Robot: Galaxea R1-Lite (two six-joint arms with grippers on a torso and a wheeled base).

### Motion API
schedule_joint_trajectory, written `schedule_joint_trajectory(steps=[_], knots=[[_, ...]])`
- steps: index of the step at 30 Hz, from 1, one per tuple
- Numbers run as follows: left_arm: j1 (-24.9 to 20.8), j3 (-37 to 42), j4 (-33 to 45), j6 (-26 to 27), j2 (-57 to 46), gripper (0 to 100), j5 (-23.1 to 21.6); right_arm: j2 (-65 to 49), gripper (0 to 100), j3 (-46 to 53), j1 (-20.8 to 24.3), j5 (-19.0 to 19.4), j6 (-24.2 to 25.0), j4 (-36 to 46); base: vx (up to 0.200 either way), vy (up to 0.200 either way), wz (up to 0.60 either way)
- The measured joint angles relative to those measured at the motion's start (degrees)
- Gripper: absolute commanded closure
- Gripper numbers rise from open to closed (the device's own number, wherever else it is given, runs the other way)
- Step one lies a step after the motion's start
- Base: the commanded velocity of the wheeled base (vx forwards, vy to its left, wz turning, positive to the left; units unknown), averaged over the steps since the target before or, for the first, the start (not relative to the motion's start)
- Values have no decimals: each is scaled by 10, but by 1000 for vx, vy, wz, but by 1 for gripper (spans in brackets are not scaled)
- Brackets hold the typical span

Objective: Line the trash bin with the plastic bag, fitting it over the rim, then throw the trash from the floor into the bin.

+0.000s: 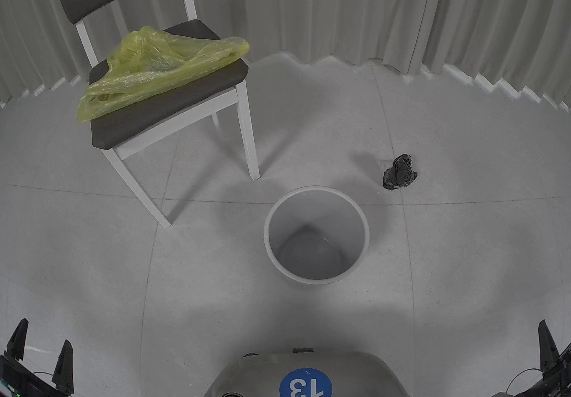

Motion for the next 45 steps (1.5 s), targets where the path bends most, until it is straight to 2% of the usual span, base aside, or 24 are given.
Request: schedule_joint_trajectory(steps=[3, 11, 19, 23, 30, 37, 45], knots=[[0, 0, 0, 7, 0, 0, -3, 2, 0, -19, 0, 33, 17, -28, 0, 0, 0], [0, -7, -14, 4, 0, 0, -15, 49, 0, -92, 0, 56, 36, -31, 0, 0, 0], [-6, -125, -18, -25, 49, 0, -23, 134, 0, -140, 2, 60, 40, -36, 0, 0, 0], [-8, -175, -15, -11, 107, 0, -20, 212, 0, -181, 4, 61, 41, -52, 0, 0, 0], [-4, -269, -13, 29, 250, 0, 9, 349, 0, -258, 6, 57, 41, -151, 0, 0, 0], [30, -368, -17, 91, 405, 0, 36, 449, 0, -295, 12, 54, 48, -192, 0, 0, 0], [90, -466, -20, 160, 568, 0, 44, 511, 0, -309, 35, 56, 127, -204, 0, 0, 0]])
